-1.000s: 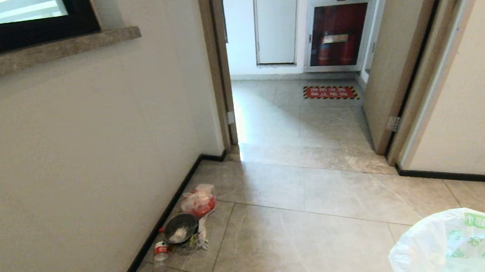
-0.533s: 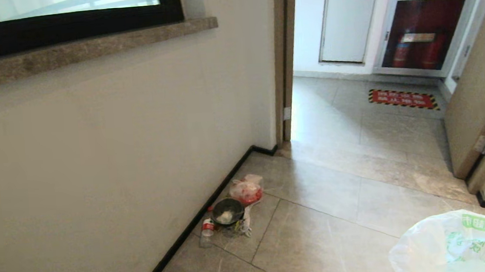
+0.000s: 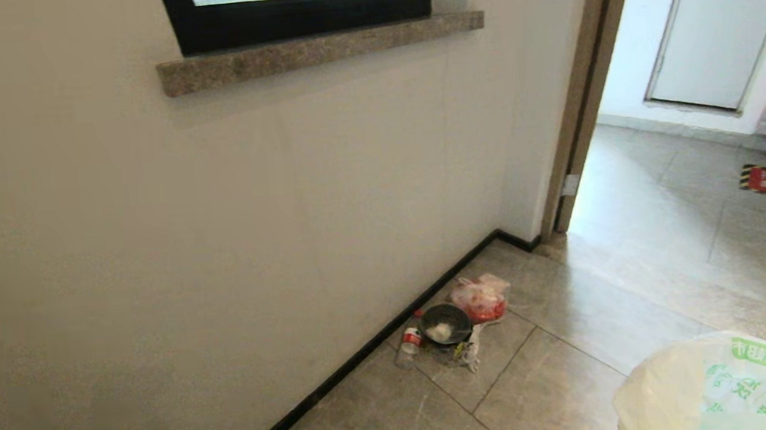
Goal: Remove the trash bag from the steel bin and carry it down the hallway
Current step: Put the trash bag at the door
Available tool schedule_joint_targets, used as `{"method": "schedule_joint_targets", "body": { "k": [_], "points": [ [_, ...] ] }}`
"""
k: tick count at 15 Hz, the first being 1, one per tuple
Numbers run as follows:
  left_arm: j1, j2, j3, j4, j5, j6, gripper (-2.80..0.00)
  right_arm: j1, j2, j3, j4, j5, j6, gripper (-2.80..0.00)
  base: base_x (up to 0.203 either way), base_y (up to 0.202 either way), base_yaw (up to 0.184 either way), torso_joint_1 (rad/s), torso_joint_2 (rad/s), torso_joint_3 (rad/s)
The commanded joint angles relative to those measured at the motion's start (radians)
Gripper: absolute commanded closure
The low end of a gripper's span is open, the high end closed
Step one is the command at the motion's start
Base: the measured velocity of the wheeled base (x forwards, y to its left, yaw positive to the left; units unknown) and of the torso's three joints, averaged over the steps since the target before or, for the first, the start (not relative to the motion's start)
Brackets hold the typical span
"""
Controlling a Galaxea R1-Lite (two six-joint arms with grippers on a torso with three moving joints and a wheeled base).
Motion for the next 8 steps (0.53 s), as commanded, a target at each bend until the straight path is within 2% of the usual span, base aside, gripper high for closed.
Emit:
{"method": "schedule_joint_targets", "body": {
  "k": [1, 8],
  "points": [
    [0.000, 0.000, 0.000, 0.000, -0.001, 0.001, 0.00, 0.000, 0.001, 0.000, 0.000, 0.000, 0.000, 0.00, -0.001, -0.009, 0.168, 0.004, 0.01, 0.003],
    [0.000, 0.000, 0.000, 0.000, -0.001, 0.001, 0.00, 0.000, 0.000, 0.000, 0.000, 0.000, 0.000, 0.00, 0.000, -0.008, 0.172, 0.002, 0.00, 0.001]
  ]
}}
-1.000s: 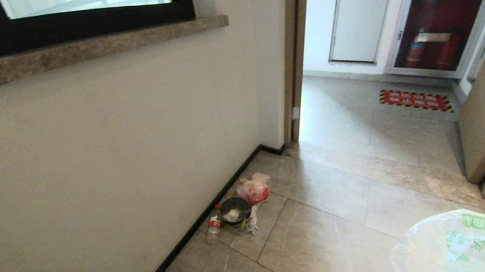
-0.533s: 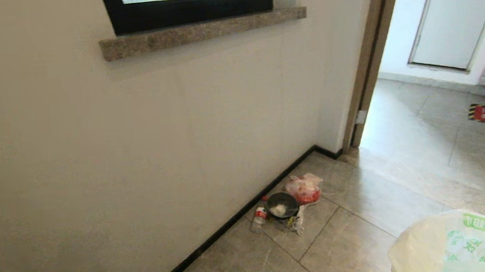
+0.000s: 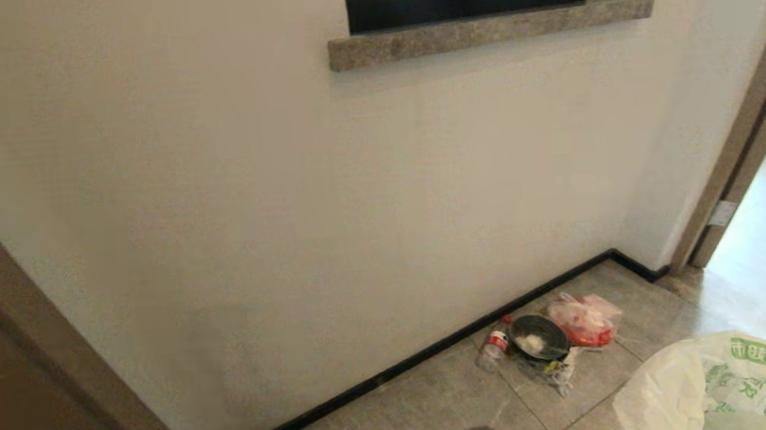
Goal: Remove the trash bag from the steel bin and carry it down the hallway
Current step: Put the trash bag at the door
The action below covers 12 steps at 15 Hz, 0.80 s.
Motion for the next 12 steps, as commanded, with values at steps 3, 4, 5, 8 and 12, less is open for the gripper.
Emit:
{"method": "schedule_joint_targets", "body": {
  "k": [3, 4, 5, 8, 12],
  "points": [
    [0.000, 0.000, 0.000, -0.001, 0.001, -0.002, 0.00, 0.000, 0.001, 0.000, 0.000, 0.000, 0.000, 0.00, 0.000, -0.008, 0.175, 0.002, 0.00, -0.001],
    [0.000, 0.000, 0.000, -0.001, 0.000, 0.000, 0.00, 0.000, 0.001, 0.000, 0.000, 0.000, -0.001, 0.00, 0.001, -0.008, 0.166, 0.006, 0.01, 0.007],
    [0.000, 0.000, 0.000, -0.001, 0.000, 0.000, 0.00, 0.000, 0.000, 0.000, 0.000, 0.001, 0.000, 0.00, -0.002, -0.009, 0.169, 0.005, 0.00, 0.005],
    [0.000, 0.000, 0.000, -0.001, 0.000, 0.000, 0.00, 0.000, 0.000, 0.001, 0.000, 0.001, 0.000, 0.00, 0.001, -0.005, 0.119, 0.003, 0.00, 0.001],
    [0.000, 0.000, 0.000, -0.002, 0.000, 0.002, 0.00, 0.000, 0.001, 0.000, 0.000, 0.000, 0.000, 0.00, 0.000, 0.000, 0.000, 0.001, 0.00, -0.017]
  ]
}}
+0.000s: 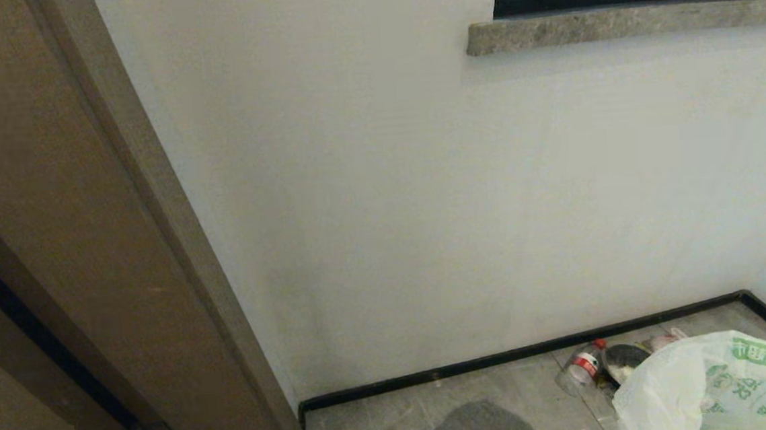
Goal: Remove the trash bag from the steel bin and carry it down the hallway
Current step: Put the trash bag at the door
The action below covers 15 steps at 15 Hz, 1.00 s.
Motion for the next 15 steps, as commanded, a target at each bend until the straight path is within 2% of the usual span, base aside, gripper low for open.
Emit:
{"method": "schedule_joint_targets", "body": {
  "k": [1, 15],
  "points": [
    [0.000, 0.000, 0.000, 0.000, 0.000, 0.001, 0.00, 0.000, 0.001, 0.000, 0.000, 0.000, 0.000, 0.00, 0.000, 0.000, 0.000, 0.001, 0.00, -0.128],
    [0.000, 0.000, 0.000, -0.002, 0.000, -0.001, 0.00, 0.000, 0.001, 0.001, -0.001, 0.001, -0.006, 0.00, 0.000, 0.000, 0.000, 0.003, 0.00, -0.191]
  ]
}}
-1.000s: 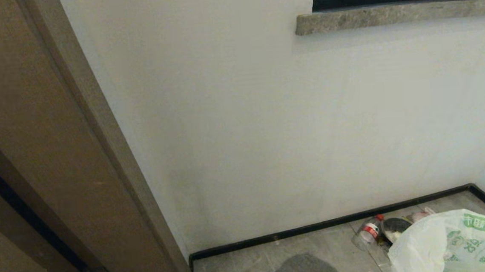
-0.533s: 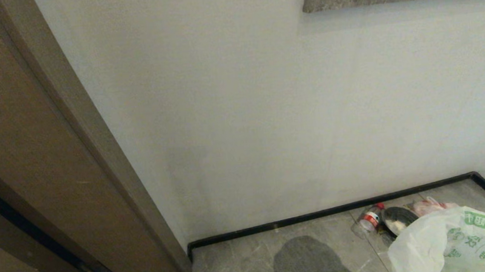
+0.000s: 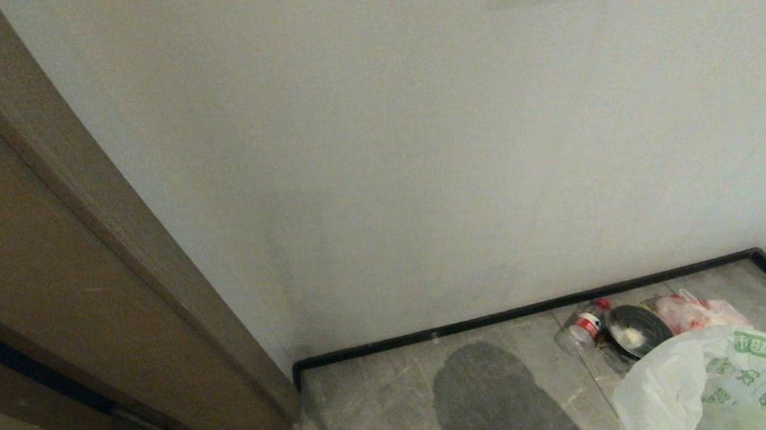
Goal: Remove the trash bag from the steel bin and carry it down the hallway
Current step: Put the trash bag at the door
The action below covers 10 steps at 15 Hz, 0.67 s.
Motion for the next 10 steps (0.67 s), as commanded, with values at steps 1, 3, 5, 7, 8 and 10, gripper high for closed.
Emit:
{"method": "schedule_joint_targets", "body": {
  "k": [1, 3, 5, 7, 8, 10],
  "points": [
    [0.000, 0.000, 0.000, -0.001, 0.001, 0.000, 0.00, 0.000, 0.000, -0.001, -0.001, 0.000, -0.001, 0.00, 0.000, 0.000, 0.000, 0.002, 0.00, -0.203],
    [0.000, 0.000, 0.000, -0.001, 0.001, 0.000, 0.00, 0.000, 0.001, 0.001, 0.001, 0.000, -0.001, 0.00, 0.000, 0.000, 0.000, 0.002, 0.00, -0.193],
    [0.000, 0.000, 0.000, -0.001, -0.001, 0.000, 0.00, 0.000, 0.001, -0.001, 0.004, -0.002, -0.002, 0.00, 0.000, 0.000, 0.000, -0.004, 0.00, -0.131],
    [0.000, 0.000, 0.000, -0.001, -0.001, 0.000, 0.00, 0.000, 0.002, -0.024, 0.017, 0.001, -0.002, 0.00, 0.000, 0.000, 0.000, 0.000, 0.00, -0.039],
    [0.000, 0.000, 0.000, -0.001, 0.000, 0.000, 0.00, 0.000, 0.026, -0.054, 0.053, 0.011, 0.000, 0.00, 0.000, 0.000, 0.000, 0.000, 0.00, 0.000],
    [0.000, 0.000, 0.000, -0.001, -0.001, 0.000, 0.00, -0.001, 0.134, -0.237, 0.188, 0.047, -0.003, 0.00, 0.000, 0.000, 0.000, 0.000, 0.00, 0.000]
  ]
}}
